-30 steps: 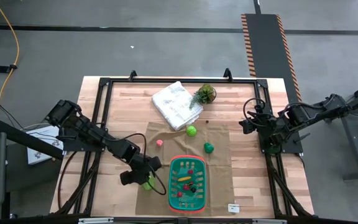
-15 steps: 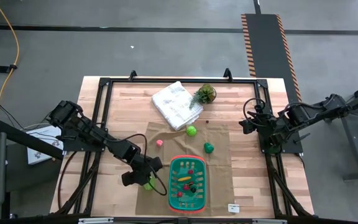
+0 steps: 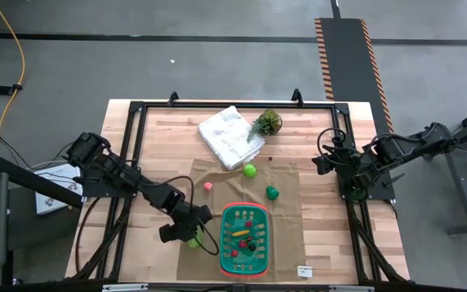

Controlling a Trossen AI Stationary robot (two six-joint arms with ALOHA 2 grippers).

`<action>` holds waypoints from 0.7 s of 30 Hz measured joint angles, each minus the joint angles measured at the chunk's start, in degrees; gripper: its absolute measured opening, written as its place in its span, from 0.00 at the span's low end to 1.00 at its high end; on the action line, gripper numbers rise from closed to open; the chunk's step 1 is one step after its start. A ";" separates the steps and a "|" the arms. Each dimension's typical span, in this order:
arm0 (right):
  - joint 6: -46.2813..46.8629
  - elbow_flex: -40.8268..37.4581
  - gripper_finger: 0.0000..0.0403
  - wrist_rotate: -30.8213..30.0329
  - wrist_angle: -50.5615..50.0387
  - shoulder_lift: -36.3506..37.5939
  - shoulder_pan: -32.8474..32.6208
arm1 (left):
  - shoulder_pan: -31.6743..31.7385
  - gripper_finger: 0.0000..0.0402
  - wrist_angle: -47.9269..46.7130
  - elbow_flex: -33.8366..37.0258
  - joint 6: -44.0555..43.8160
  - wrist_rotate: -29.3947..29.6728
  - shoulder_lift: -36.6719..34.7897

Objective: Pick and placing Produce into tupperware
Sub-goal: Put the green starfruit into the blue bin

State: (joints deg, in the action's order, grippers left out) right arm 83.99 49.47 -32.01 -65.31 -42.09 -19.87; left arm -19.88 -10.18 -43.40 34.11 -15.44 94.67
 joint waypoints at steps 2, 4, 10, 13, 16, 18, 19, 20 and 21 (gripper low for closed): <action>0.00 0.00 0.41 0.00 -0.06 0.00 -0.01 | 0.00 0.82 -0.81 0.13 0.00 0.01 0.27; 0.00 0.00 0.41 0.00 -0.06 0.00 -0.01 | 0.00 0.82 -0.21 0.09 0.11 0.00 0.24; -0.02 0.00 0.41 -0.99 -0.49 0.01 -0.01 | 0.00 0.81 -0.23 0.07 0.11 0.00 0.20; 0.00 0.00 0.41 -1.90 -0.54 0.02 -0.01 | 0.00 0.77 -0.17 0.07 0.11 0.00 0.20; -0.02 0.00 0.41 -2.03 -0.91 0.02 0.01 | 0.00 0.70 -0.22 0.07 0.11 0.00 0.20; -0.02 0.00 0.41 -2.03 -0.93 0.00 0.00 | 0.00 0.66 -0.19 0.07 0.09 -0.41 0.20; 0.00 0.00 0.41 -2.03 -0.93 0.01 -0.01 | 0.00 0.64 -0.19 0.07 0.11 -0.63 0.20; -0.02 0.00 0.41 -2.03 -0.92 0.02 -0.01 | 0.00 0.62 -0.19 0.07 0.11 -0.72 0.20; -0.02 0.00 0.41 -2.03 -0.93 0.02 -0.01 | 0.00 0.61 -0.19 0.07 0.11 -0.72 0.20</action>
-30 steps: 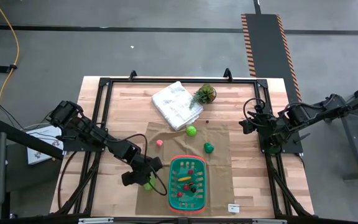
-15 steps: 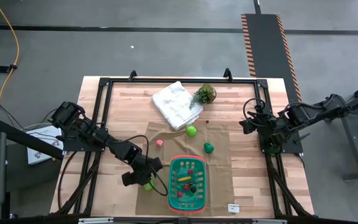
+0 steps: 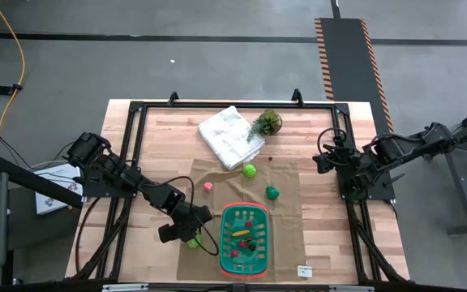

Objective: Pick and placing Produce into tupperware
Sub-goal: Put the green starfruit into the blue bin

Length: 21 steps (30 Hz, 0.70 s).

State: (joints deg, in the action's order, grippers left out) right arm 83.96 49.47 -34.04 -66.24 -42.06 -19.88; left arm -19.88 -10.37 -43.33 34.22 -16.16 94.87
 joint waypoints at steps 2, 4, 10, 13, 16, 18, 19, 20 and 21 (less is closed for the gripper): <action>0.00 0.00 0.41 0.00 -0.12 0.00 0.00 | -0.01 0.58 0.00 0.00 0.00 -0.02 0.00; 0.00 0.00 0.41 0.00 -0.45 -0.01 0.00 | 0.00 0.56 0.00 0.00 0.00 -0.02 0.00; 0.00 0.00 0.41 0.00 -0.84 0.00 0.00 | 0.00 0.56 0.00 0.00 0.00 -0.11 0.00; 0.00 0.00 0.41 0.00 -0.87 0.00 0.00 | 0.00 0.57 0.02 0.00 0.00 -0.13 -0.01; 0.00 0.00 0.41 0.00 -0.97 0.00 0.00 | 0.00 0.56 0.02 0.00 0.00 -0.13 -0.02; 0.00 0.00 0.41 0.00 -1.13 0.00 0.00 | 0.00 0.55 0.02 0.00 -0.02 -0.13 -0.02; 0.00 0.00 0.41 0.00 -1.24 -0.01 0.01 | 0.00 0.54 0.02 0.00 0.00 -0.13 -0.02; 0.00 0.00 0.41 0.00 -1.33 0.00 0.00 | -0.02 0.54 0.02 0.00 -0.01 -0.13 -0.02; 0.00 0.00 0.41 0.00 -1.33 0.00 0.00 | 0.00 0.54 0.02 0.00 0.00 -0.13 -0.02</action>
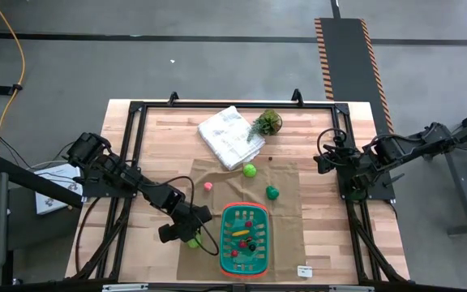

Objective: Pick and placing Produce into tupperware
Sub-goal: Put the green starfruit into the blue bin

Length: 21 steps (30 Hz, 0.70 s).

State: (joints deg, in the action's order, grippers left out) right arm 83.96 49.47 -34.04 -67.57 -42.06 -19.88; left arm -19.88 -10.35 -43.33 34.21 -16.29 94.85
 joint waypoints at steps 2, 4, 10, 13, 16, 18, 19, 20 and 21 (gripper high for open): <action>0.00 0.00 0.41 0.00 -0.08 -0.02 0.00 | 0.00 0.55 0.01 0.00 -0.01 0.00 0.00; 0.00 0.00 0.41 0.00 -0.19 -0.01 0.00 | 0.00 0.56 0.00 0.00 0.00 0.00 0.00; 0.00 0.00 0.41 0.00 -0.39 0.00 0.02 | 0.00 0.55 0.02 0.00 0.00 0.00 0.00; 0.00 0.00 0.41 0.00 -0.49 -0.01 0.00 | 0.00 0.54 0.04 0.00 0.00 0.00 -0.01; 0.00 0.00 0.41 0.00 -0.57 0.00 0.02 | 0.00 0.55 0.04 0.00 0.00 0.01 -0.01; 0.00 0.00 0.41 0.00 -0.57 -0.01 0.01 | 0.00 0.56 0.04 0.00 -0.01 0.01 -0.01; 0.00 0.00 0.41 0.00 -0.57 0.00 0.02 | 0.00 0.56 0.04 0.00 0.00 0.02 -0.02; 0.00 0.00 0.41 0.00 -0.57 -0.02 0.00 | -0.02 0.56 0.04 0.00 -0.02 0.02 0.00; 0.00 0.00 0.41 0.00 -0.57 -0.01 0.02 | 0.00 0.56 0.04 0.00 0.00 0.02 -0.02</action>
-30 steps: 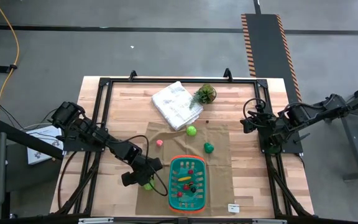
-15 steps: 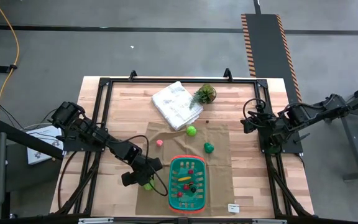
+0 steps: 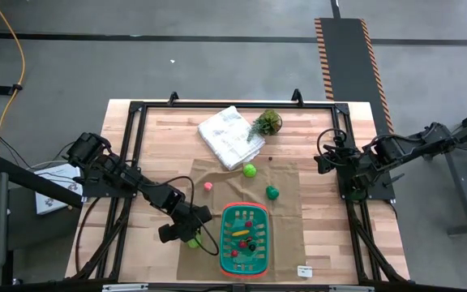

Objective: Pick and placing Produce into tupperware
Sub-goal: Put the green starfruit into the blue bin

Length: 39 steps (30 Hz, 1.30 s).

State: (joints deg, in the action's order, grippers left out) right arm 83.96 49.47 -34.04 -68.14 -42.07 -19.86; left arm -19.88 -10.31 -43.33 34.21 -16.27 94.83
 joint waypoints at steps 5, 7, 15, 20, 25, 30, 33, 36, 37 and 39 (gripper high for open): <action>0.00 0.00 0.41 0.00 0.00 0.01 -0.01 | 0.00 0.55 0.02 0.00 0.00 0.00 0.00; 0.00 0.00 0.41 0.00 0.00 -0.01 -0.02 | -0.02 0.54 0.02 0.00 -0.02 0.00 0.00; 0.00 0.00 0.41 0.00 0.00 0.01 0.00 | 0.00 0.56 0.52 0.00 -0.02 0.00 0.00; 0.00 0.00 0.41 0.00 0.00 0.00 -0.02 | -0.01 0.53 0.55 0.00 0.00 0.00 0.00; 0.00 0.00 0.41 0.00 0.00 0.00 -0.02 | -0.02 0.55 0.57 0.00 0.00 0.27 0.00; -0.02 0.00 0.41 0.00 -0.02 0.01 -0.02 | -0.02 0.55 -0.25 -0.56 -0.02 0.39 0.00; -0.37 0.00 0.41 0.00 -0.06 0.00 -0.02 | -0.02 0.52 -0.56 -1.99 -0.17 0.39 0.00; -0.42 0.00 0.41 0.00 -0.13 0.00 -0.02 | -0.01 0.51 -1.86 -4.26 -0.19 0.42 0.00; -0.42 0.00 0.41 0.00 -0.25 -0.01 0.00 | -0.02 0.52 -2.27 -5.11 -0.22 0.42 0.00; -0.44 0.00 0.41 0.00 -0.31 0.03 0.00 | -0.02 0.53 -3.38 -6.69 -0.54 0.44 0.00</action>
State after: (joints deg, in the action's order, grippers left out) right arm 83.53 49.47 -34.04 -68.45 -42.04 -19.86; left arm -19.90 -13.68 -50.02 33.68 -15.84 94.83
